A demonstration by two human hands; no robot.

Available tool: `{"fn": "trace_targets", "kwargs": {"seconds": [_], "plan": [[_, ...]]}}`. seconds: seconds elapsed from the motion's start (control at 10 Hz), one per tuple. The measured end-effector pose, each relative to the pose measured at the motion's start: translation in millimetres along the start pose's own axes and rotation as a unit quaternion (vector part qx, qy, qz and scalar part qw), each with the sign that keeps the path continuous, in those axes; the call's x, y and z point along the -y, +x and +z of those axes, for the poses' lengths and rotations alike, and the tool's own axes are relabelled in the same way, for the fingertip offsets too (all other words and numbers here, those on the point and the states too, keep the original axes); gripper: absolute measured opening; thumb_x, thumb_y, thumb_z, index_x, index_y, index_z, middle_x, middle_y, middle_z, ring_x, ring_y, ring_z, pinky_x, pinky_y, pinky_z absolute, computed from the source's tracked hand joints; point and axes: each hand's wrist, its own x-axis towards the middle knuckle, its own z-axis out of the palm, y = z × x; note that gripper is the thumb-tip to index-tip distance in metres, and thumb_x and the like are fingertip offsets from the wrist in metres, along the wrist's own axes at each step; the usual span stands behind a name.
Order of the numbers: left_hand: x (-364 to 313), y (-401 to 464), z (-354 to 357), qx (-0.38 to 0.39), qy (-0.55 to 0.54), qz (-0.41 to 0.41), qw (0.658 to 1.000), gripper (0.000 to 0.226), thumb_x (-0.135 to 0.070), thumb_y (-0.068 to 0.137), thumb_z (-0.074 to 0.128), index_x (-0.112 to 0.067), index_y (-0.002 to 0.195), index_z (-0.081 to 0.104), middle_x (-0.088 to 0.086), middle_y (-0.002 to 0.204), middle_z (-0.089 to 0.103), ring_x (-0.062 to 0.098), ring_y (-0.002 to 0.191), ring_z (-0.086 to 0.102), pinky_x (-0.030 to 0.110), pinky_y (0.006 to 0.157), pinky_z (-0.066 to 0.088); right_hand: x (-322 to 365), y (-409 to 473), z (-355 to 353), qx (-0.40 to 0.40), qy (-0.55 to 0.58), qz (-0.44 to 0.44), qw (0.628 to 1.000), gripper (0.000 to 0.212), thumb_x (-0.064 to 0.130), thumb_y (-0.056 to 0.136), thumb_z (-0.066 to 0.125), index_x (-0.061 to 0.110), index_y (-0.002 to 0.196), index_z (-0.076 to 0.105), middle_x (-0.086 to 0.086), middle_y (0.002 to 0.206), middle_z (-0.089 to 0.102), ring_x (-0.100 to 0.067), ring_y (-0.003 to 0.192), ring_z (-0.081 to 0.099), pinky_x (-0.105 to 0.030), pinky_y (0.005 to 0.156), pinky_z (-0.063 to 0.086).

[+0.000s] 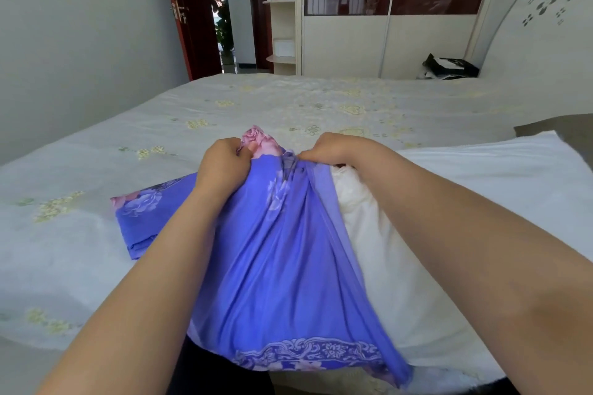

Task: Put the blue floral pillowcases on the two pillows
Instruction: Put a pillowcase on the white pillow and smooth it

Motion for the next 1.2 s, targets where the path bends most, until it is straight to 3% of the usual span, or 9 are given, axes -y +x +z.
{"fn": "trace_targets", "kwargs": {"seconds": [0.2,0.4,0.5,0.6,0.7,0.8,0.9,1.0,1.2], "plan": [[-1.5,-11.2,-3.5,-0.122,-0.005,0.011,0.993,0.037,-0.028,0.099,0.044,-0.008,0.068,0.039,0.001,0.056,0.039,0.029,0.064,0.039,0.034,0.054,0.022,38.0,-19.5,-19.9,0.166,-0.138,0.026,0.976,0.032,0.036,0.094,0.048,0.007,0.085,0.055,-0.006,0.079,0.053,-0.018,0.059,0.052,-0.024,0.051,0.044],[-13.4,-26.3,-0.6,-0.181,-0.047,0.045,0.981,0.027,-0.023,0.1,0.042,-0.01,0.076,0.043,0.005,0.065,0.046,0.028,0.066,0.04,0.032,0.057,0.023,55.4,-30.9,-6.0,0.179,-0.37,0.033,0.911,0.029,0.02,0.098,0.042,0.005,0.078,0.057,-0.008,0.082,0.057,-0.023,0.067,0.05,-0.029,0.071,0.043],[-10.6,-29.3,-6.4,-0.2,-0.055,0.041,0.977,0.029,-0.023,0.1,0.041,-0.008,0.076,0.041,0.01,0.068,0.047,0.028,0.066,0.039,0.033,0.058,0.023,45.2,-31.5,-3.7,0.164,-0.436,0.01,0.885,0.017,0.012,0.097,0.046,0.002,0.097,0.06,-0.011,0.088,0.053,-0.026,0.075,0.047,-0.028,0.079,0.035],[-6.0,-27.3,-12.3,-0.202,-0.058,0.019,0.977,0.029,-0.023,0.1,0.039,-0.005,0.078,0.043,0.011,0.072,0.048,0.027,0.068,0.04,0.032,0.059,0.023,21.8,-39.0,-9.7,0.043,-0.23,0.004,0.972,0.027,0.015,0.097,0.045,0.005,0.075,0.055,-0.009,0.081,0.055,-0.022,0.068,0.05,-0.028,0.071,0.038],[24.9,-8.1,-23.4,-0.19,-0.101,-0.092,0.972,0.037,-0.021,0.101,0.038,0.003,0.074,0.047,0.02,0.078,0.05,0.029,0.075,0.042,0.033,0.064,0.027,-37.2,-35.9,-35.7,-0.111,0.458,0.058,0.88,0.034,0.001,0.099,0.032,0.002,0.07,0.048,-0.007,0.064,0.064,-0.013,0.044,0.058,-0.02,0.05,0.049],[56.7,5.7,-18.6,-0.145,-0.117,-0.178,0.966,0.041,-0.022,0.1,0.04,-0.002,0.065,0.041,0.028,0.071,0.038,0.021,0.077,0.035,0.03,0.065,0.028,-119.3,-29.3,-47.1,-0.19,0.733,0.149,0.636,0.032,0.004,0.1,0.024,0.002,0.102,0.057,-0.006,0.062,0.065,-0.011,0.035,0.055,-0.013,0.032,0.038],[61.0,10.5,3.1,-0.106,-0.149,-0.194,0.964,0.042,-0.024,0.098,0.042,-0.01,0.059,0.033,0.015,0.062,0.035,0.022,0.066,0.027,0.031,0.059,0.026,-160.0,-19.5,-37.3,-0.296,0.695,0.196,0.625,0.03,0.002,0.095,0.03,0.008,0.111,0.054,-0.003,0.068,0.06,-0.007,0.038,0.053,-0.015,0.032,0.04],[63.3,22.3,12.2,-0.075,-0.189,-0.208,0.957,0.036,-0.02,0.092,0.05,-0.014,0.06,0.034,0.002,0.06,0.033,0.022,0.065,0.025,0.03,0.058,0.028,-143.2,-39.8,-30.5,-0.306,0.643,0.201,0.672,0.024,0.002,0.094,0.031,0.01,0.089,0.053,-0.006,0.067,0.055,-0.008,0.026,0.048,-0.016,0.031,0.041],[60.8,33.3,15.6,-0.078,-0.196,-0.207,0.955,0.029,-0.009,0.078,0.05,-0.019,0.061,0.029,0.0,0.064,0.03,0.021,0.075,0.023,0.033,0.062,0.027,-93.9,-49.1,-25.0,-0.185,0.499,0.141,0.835,0.036,0.046,0.093,0.051,0.011,0.093,0.057,-0.005,0.083,0.06,-0.018,0.072,0.061,-0.027,0.061,0.053]]}}
